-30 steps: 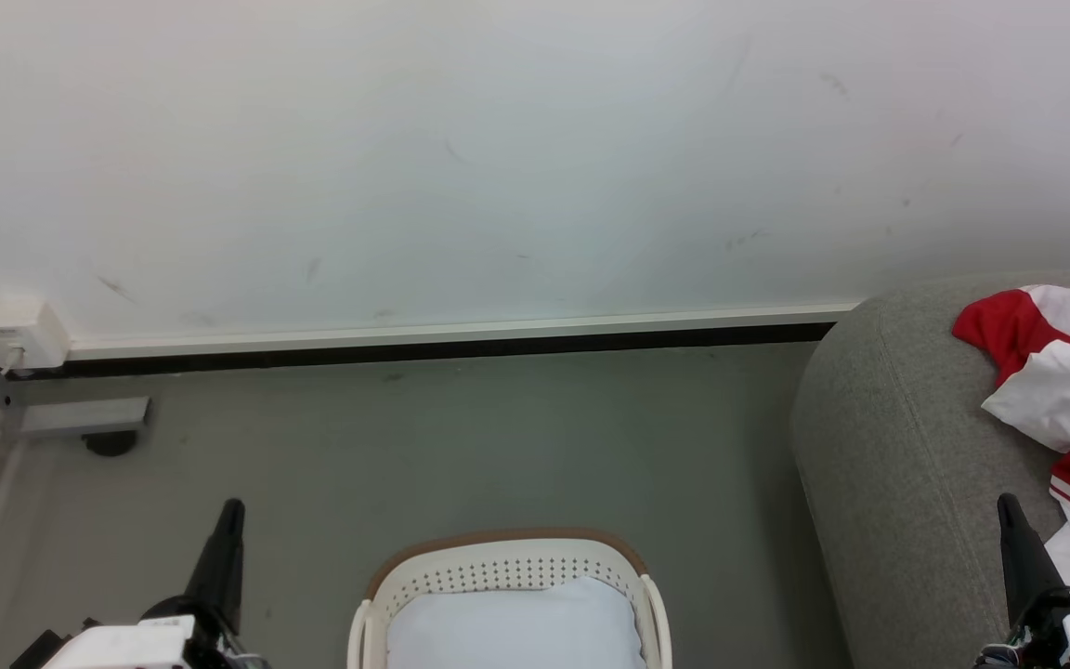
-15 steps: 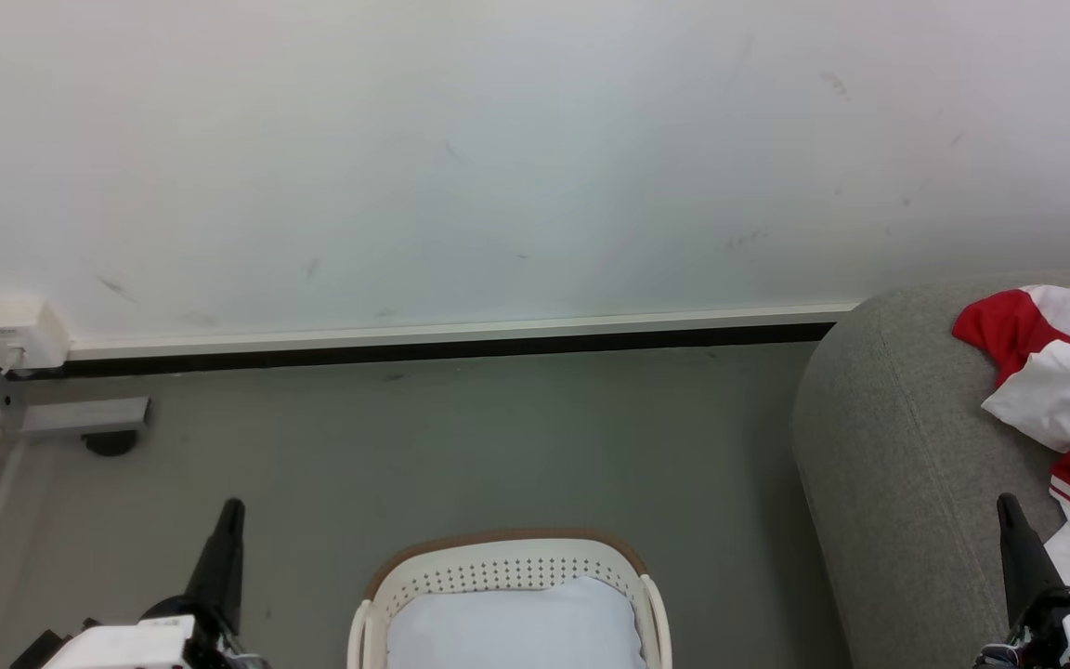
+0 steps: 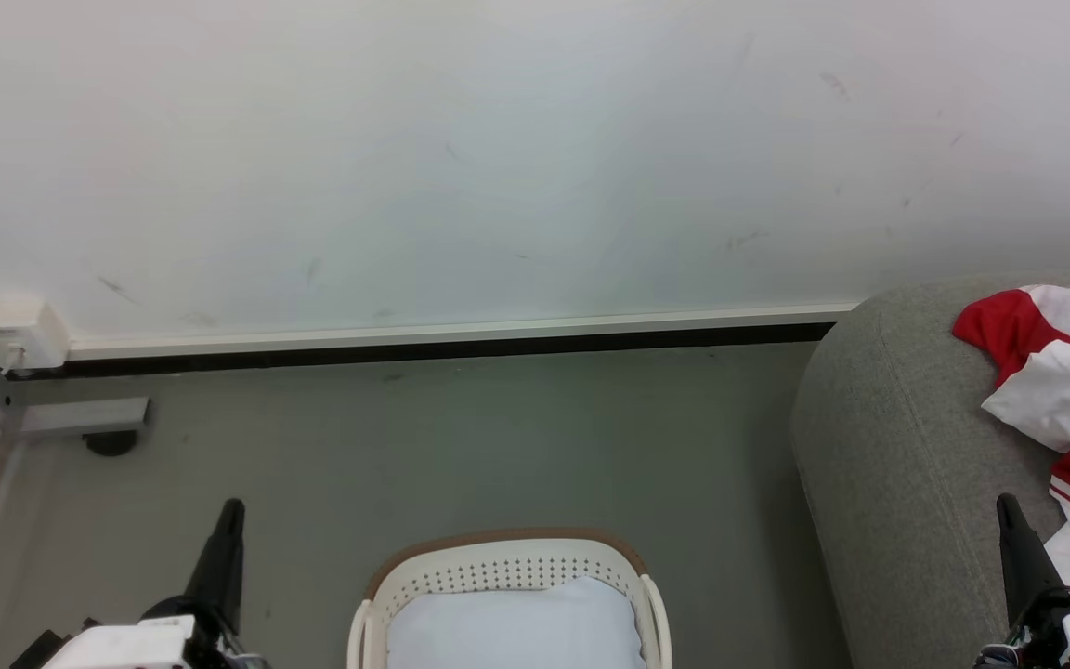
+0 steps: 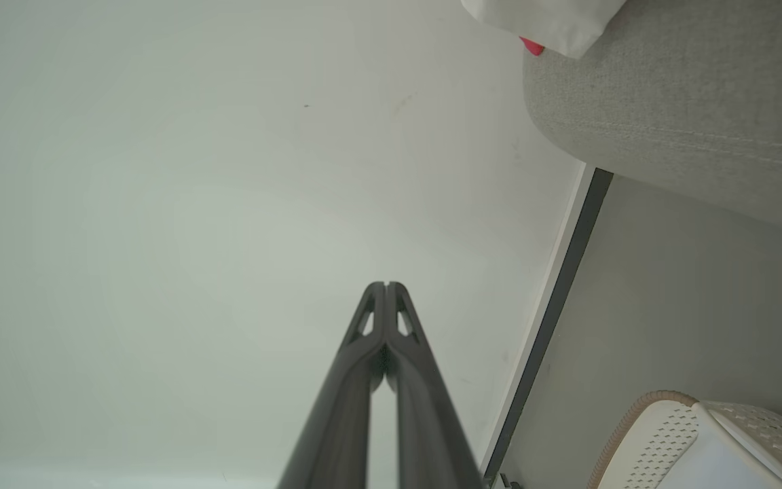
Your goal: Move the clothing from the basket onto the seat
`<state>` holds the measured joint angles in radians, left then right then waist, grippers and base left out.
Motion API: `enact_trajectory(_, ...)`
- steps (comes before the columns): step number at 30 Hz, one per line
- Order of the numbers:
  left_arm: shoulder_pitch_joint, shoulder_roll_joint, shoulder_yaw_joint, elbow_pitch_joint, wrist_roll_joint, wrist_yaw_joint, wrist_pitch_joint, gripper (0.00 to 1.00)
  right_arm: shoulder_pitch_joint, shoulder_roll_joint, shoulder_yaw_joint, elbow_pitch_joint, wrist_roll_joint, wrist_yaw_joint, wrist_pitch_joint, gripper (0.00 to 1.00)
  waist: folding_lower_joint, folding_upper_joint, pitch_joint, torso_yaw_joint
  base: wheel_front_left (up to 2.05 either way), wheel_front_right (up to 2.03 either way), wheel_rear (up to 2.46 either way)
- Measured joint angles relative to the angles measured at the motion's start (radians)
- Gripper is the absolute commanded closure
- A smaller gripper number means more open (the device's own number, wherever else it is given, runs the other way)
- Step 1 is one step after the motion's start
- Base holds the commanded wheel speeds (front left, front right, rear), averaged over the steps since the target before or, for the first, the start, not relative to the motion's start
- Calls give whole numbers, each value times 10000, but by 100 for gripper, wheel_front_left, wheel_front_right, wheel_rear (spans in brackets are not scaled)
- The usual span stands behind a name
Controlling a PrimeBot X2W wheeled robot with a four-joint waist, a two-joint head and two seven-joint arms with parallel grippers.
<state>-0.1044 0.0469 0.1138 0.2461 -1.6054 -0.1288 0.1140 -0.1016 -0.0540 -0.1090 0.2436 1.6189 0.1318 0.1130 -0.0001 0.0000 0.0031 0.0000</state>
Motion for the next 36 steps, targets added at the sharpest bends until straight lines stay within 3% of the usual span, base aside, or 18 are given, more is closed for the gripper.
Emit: enact_trajectory(36, 0, 0, 0, 0, -2, 0, 0, 100, -1, 12, -21, 0, -12, 0, 2, 100, 0, 0, 0, 0, 0, 0, 0)
